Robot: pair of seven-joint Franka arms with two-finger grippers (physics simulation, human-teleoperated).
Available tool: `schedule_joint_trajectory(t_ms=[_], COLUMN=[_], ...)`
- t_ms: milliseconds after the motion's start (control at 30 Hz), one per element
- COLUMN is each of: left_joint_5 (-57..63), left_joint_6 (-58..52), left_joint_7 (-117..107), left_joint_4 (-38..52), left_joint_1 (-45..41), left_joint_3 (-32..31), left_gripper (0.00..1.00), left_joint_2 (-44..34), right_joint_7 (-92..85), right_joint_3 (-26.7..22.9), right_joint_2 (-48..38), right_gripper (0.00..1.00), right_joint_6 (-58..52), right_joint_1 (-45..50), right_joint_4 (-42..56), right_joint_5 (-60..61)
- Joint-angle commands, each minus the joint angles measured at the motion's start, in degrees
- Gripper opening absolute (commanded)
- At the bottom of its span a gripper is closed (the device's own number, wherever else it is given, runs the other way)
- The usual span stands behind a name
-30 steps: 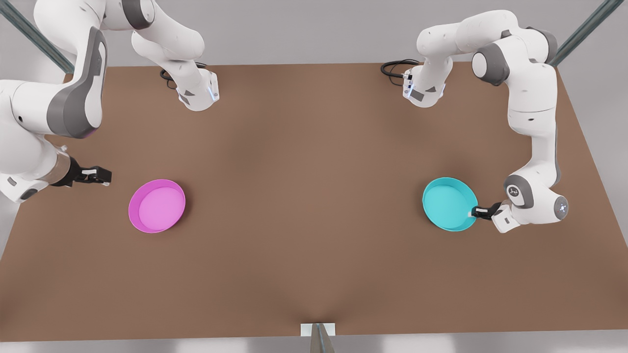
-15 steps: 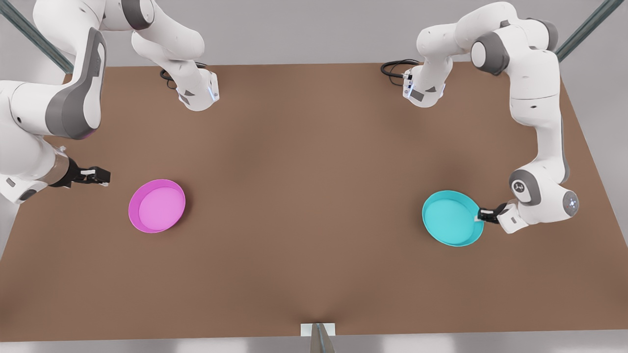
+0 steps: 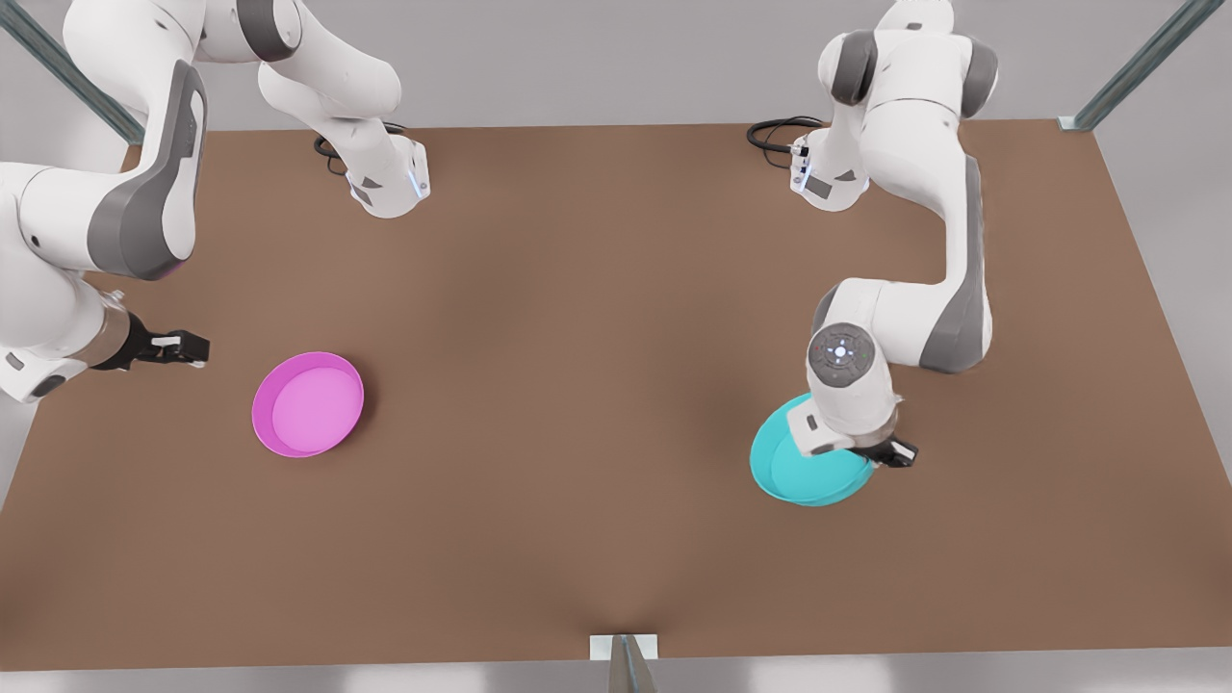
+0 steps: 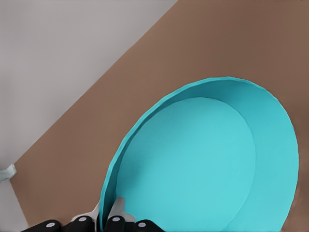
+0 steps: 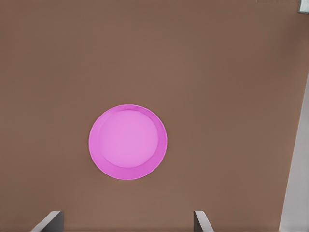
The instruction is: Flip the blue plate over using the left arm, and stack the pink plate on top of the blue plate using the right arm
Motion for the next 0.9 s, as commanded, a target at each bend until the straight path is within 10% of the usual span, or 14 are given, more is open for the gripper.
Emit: schedule_joint_trajectory(t_ms=[0,100,300,867], left_joint_5=[6.6,6.7,16.6,44.6], left_joint_6=[-4.9,-4.6,-6.7,-15.8], left_joint_7=[-40.4,-42.3,-56.7,-112.0], left_joint_4=[1.9,1.9,3.1,-1.3], left_joint_1=[-7.9,-23.0,-34.2,-43.5], left_joint_3=[7.5,22.8,28.5,10.5], left_gripper=[0.21,0.21,0.21,0.21], left_joint_2=[1.7,7.4,17.6,24.9], right_joint_7=[-0.5,-0.5,-0.5,-0.3], right_joint_3=[0.0,0.0,0.0,-0.1], right_joint_2=[-0.1,0.2,0.3,1.1], right_gripper=[1.0,1.0,1.0,1.0], right_joint_6=[0.1,0.2,0.1,0.0], right_joint_1=[0.0,0.0,0.0,-0.6], right_joint_4=[0.0,0.0,-0.1,-0.1], right_joint_5=[-0.3,-0.3,-0.6,-1.0])
